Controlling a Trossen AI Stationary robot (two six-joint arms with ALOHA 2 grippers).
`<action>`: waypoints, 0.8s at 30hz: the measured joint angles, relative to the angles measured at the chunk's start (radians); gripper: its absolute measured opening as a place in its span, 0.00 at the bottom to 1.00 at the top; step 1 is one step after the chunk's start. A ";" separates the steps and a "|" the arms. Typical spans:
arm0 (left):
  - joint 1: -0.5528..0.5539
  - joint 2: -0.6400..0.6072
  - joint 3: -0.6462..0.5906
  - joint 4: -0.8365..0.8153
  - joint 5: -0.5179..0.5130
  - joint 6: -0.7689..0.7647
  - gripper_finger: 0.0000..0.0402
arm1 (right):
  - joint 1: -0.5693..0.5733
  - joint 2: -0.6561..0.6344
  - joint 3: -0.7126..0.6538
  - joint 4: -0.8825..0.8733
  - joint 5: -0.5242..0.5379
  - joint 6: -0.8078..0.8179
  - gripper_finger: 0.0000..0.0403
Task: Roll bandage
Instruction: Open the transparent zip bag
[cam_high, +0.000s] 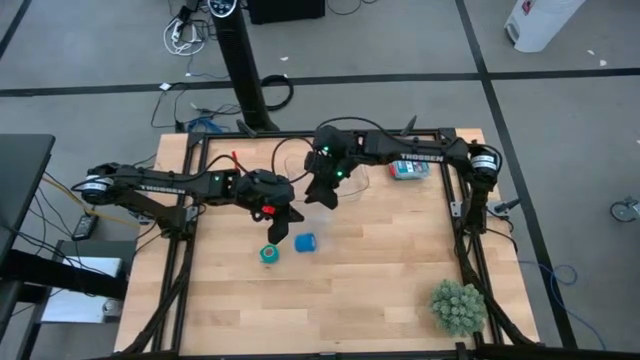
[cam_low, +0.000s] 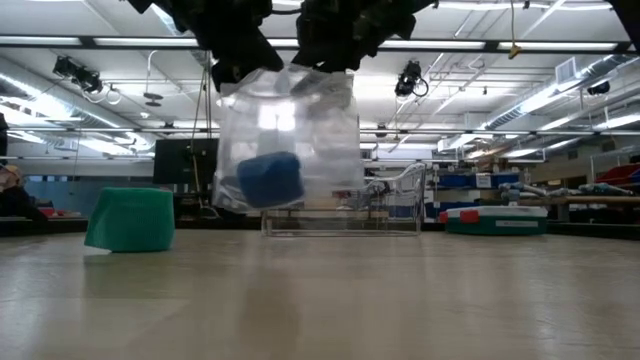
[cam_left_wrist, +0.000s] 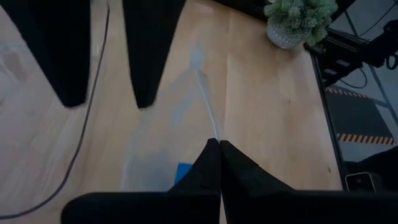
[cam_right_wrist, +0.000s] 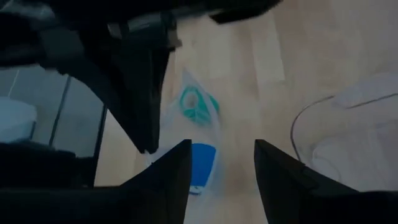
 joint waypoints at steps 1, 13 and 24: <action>0.000 0.000 0.000 0.005 0.000 0.000 0.00 | 0.002 0.001 0.000 -0.009 -0.003 -0.010 0.41; 0.000 0.000 0.000 0.061 -0.031 0.001 0.00 | 0.014 0.024 -0.012 -0.039 0.020 -0.047 0.39; 0.000 0.000 0.000 0.047 -0.036 0.003 0.00 | 0.012 0.051 -0.011 -0.067 -0.009 -0.102 0.03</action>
